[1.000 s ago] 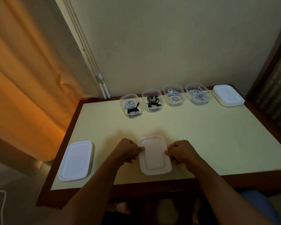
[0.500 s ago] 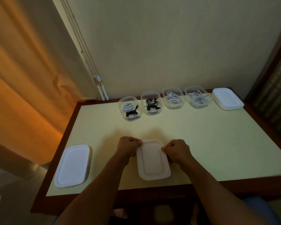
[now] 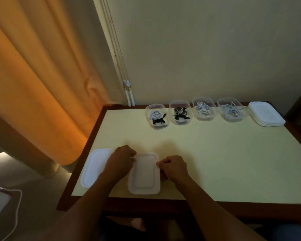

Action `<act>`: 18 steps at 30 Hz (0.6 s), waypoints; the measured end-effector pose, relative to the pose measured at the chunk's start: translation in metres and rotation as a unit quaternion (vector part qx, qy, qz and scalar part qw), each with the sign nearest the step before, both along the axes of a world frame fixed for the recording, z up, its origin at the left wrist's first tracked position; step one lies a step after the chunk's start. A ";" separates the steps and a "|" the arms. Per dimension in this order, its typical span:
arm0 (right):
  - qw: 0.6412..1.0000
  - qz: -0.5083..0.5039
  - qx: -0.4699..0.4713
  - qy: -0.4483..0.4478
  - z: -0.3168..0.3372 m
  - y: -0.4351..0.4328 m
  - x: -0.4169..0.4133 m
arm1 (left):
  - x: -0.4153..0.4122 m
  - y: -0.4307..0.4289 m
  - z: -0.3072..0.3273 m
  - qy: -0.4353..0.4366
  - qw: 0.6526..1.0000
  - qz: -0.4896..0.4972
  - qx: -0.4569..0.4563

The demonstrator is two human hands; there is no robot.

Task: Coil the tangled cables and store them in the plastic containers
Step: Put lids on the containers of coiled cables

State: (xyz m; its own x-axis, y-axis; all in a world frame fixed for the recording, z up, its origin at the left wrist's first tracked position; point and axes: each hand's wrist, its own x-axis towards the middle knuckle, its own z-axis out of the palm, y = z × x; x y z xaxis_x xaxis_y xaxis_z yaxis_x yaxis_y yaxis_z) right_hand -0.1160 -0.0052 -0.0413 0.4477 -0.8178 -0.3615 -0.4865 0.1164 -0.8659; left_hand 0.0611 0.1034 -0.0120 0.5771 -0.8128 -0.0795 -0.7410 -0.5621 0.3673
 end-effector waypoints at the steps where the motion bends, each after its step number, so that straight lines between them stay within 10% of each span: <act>1: 1.000 0.006 -0.005 -0.003 -0.001 0.007 0.011 | 0.008 0.009 0.002 -0.043 0.999 -0.018 0.021; 6: 1.000 0.016 -0.008 -0.014 -0.008 0.025 0.040 | 0.029 0.028 0.005 -0.141 0.988 -0.053 0.044; 18: 0.993 0.099 0.062 -0.025 0.018 -0.014 0.030 | 0.044 0.009 -0.004 -0.056 0.995 0.066 0.044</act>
State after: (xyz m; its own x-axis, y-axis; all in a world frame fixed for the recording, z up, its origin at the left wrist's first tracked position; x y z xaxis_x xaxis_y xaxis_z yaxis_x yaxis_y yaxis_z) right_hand -0.0865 -0.0194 -0.0236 0.6147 -0.6632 -0.4270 -0.4668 0.1305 -0.8747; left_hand 0.1056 0.1127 -0.0158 0.6880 -0.7217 -0.0769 -0.6917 -0.6841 0.2317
